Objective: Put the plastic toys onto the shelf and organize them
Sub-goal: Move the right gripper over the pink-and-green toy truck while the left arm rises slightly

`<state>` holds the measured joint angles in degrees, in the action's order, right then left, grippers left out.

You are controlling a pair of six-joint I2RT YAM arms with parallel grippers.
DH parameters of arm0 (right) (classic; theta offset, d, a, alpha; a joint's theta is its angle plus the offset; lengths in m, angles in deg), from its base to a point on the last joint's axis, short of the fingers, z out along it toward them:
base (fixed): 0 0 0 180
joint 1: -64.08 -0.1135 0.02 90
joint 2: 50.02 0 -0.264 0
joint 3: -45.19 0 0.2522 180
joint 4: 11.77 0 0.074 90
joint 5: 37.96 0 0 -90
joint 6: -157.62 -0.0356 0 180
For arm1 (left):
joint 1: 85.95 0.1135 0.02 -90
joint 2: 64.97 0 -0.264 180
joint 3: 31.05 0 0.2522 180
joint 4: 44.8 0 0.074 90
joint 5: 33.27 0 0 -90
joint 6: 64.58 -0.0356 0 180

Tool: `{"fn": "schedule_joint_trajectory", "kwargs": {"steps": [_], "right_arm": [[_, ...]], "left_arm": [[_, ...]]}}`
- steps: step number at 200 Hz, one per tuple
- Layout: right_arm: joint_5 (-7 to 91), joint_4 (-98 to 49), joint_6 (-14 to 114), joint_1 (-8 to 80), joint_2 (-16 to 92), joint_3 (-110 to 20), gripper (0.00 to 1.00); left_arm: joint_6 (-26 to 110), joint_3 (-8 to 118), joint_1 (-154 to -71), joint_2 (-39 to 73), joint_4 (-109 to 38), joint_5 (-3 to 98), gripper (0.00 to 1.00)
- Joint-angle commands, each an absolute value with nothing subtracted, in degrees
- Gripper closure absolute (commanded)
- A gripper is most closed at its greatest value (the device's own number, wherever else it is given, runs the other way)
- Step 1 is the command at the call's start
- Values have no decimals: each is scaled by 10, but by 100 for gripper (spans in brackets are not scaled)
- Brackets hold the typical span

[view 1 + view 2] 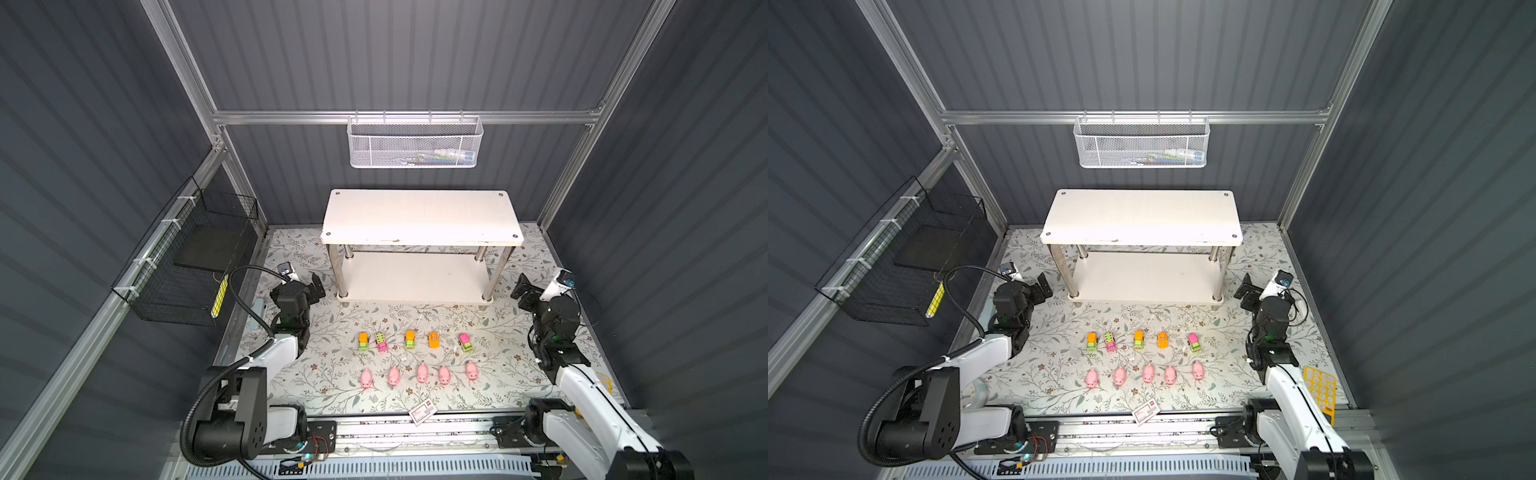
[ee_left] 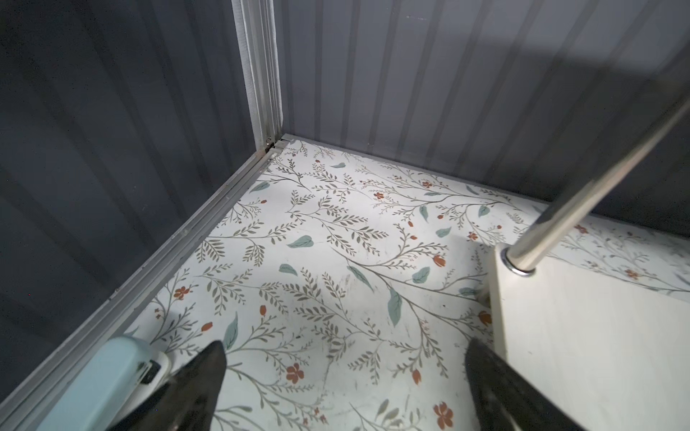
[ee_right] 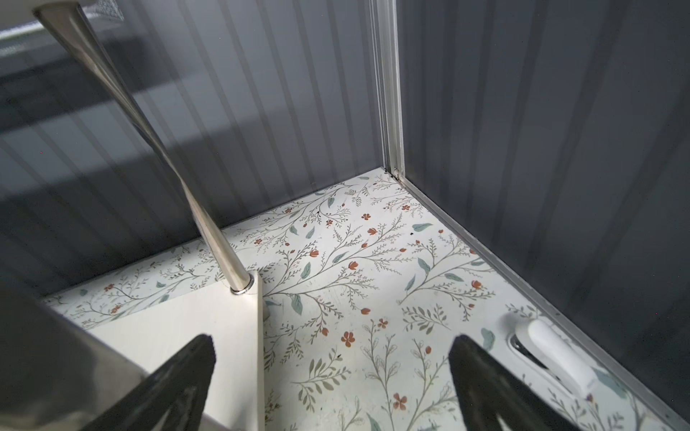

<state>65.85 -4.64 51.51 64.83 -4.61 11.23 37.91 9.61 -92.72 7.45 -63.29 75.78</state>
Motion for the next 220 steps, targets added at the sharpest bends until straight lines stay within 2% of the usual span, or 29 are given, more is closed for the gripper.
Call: {"fn": "schedule_joint_trajectory", "kwargs": {"steps": [1,28,80,133,160,220], "right_arm": [[661,-184,457,647,-118,127,1],[617,-289,422,642,-195,134,1],[596,-395,364,547,-248,145,1],[546,-400,337,417,-156,128,1],[564,-427,356,356,-92,97,2],[561,-431,409,320,43,42,12]], "left_arm": [[419,75,-966,32,-557,778,0],[440,59,-1018,-37,-483,805,0],[494,34,-1025,-171,-357,804,0],[503,26,-1026,-205,-328,800,0],[510,20,-1026,-188,-351,792,0],[516,14,-1026,-169,-384,778,0]]}}
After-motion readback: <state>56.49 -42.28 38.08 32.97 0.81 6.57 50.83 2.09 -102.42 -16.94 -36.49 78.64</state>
